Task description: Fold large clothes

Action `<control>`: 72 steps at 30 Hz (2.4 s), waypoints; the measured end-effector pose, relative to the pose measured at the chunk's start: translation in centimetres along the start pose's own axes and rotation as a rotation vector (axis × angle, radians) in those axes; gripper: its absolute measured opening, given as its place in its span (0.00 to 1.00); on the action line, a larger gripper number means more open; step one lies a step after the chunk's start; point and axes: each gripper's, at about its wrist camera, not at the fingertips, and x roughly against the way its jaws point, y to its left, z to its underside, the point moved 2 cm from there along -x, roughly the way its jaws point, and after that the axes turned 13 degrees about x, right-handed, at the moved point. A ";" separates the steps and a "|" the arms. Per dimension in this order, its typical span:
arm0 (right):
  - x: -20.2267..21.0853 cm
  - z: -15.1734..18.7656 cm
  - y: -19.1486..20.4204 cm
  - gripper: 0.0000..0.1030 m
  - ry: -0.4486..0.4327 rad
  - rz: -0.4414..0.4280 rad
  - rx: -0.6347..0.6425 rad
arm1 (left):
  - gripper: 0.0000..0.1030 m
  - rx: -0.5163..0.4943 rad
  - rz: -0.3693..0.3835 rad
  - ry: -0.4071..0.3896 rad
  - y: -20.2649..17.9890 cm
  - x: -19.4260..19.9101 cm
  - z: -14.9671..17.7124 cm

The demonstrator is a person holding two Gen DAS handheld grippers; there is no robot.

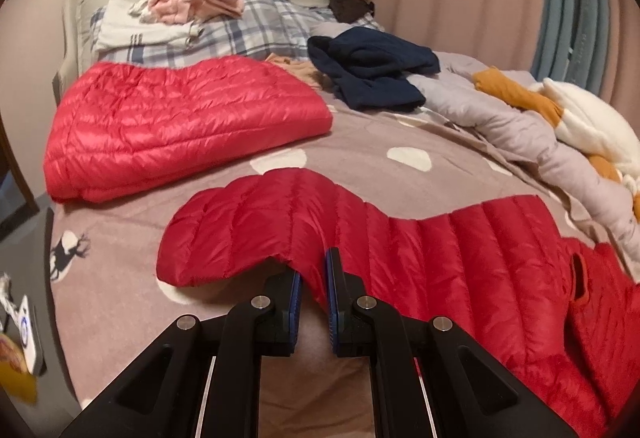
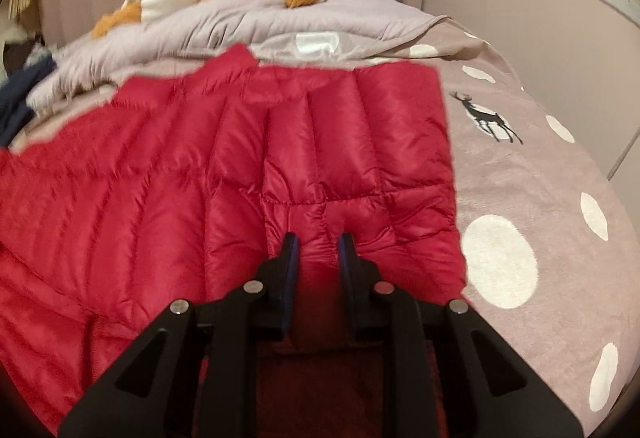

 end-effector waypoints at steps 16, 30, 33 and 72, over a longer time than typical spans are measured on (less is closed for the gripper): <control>17.9 -0.6 -7.2 0.27 -0.284 0.171 0.028 | 0.06 -0.154 0.223 -0.103 -7.9 10.2 -0.6; 21.9 2.1 -12.5 0.30 -0.292 0.183 -0.077 | 0.06 -0.374 0.527 0.033 -16.7 19.0 7.6; 22.2 2.3 -12.6 0.38 -0.285 0.191 -0.079 | 0.32 -0.312 0.556 0.112 -15.9 18.8 8.0; 2.6 -5.5 3.9 0.94 0.028 -0.095 0.036 | 0.71 -0.006 0.118 -0.028 1.1 4.2 0.6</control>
